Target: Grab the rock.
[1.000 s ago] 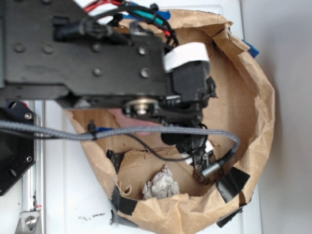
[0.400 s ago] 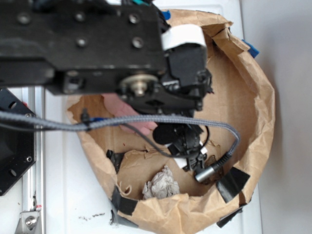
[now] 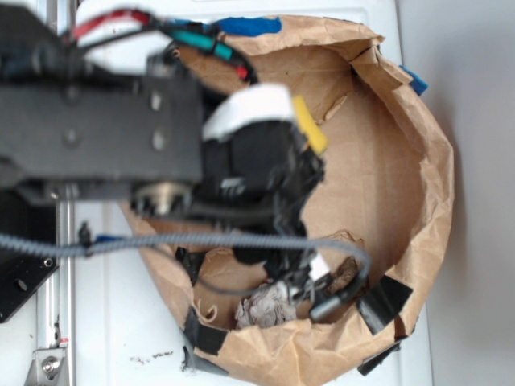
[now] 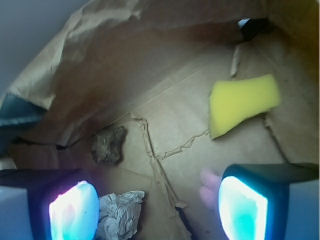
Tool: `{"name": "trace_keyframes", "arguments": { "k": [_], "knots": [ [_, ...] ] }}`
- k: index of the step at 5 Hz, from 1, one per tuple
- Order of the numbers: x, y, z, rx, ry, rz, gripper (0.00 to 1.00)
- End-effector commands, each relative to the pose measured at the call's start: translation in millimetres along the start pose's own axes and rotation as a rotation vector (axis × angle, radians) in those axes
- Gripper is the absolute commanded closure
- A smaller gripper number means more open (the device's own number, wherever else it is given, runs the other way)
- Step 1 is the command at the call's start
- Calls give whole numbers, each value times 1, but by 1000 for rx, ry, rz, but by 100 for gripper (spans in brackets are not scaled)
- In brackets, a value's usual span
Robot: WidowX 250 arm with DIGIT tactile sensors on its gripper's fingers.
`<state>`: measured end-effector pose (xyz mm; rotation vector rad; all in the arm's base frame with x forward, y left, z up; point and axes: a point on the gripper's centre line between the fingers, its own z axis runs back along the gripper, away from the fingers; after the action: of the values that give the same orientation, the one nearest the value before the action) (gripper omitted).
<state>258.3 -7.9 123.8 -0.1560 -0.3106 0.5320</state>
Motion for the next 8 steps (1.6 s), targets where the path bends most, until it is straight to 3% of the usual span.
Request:
{"name": "trace_keyframes", "arguments": {
  "k": [1,4,5,6,8],
  "knots": [
    [17,1,-18,14,11,-1,0],
    [35,-9,-27,2,10,25,0],
    [32,-13,-28,-35,-12,7,0],
    [23,-16,-39,-32,-61,-15,0],
    [27,-23,-53,-39,-30,-12,0]
  ]
}}
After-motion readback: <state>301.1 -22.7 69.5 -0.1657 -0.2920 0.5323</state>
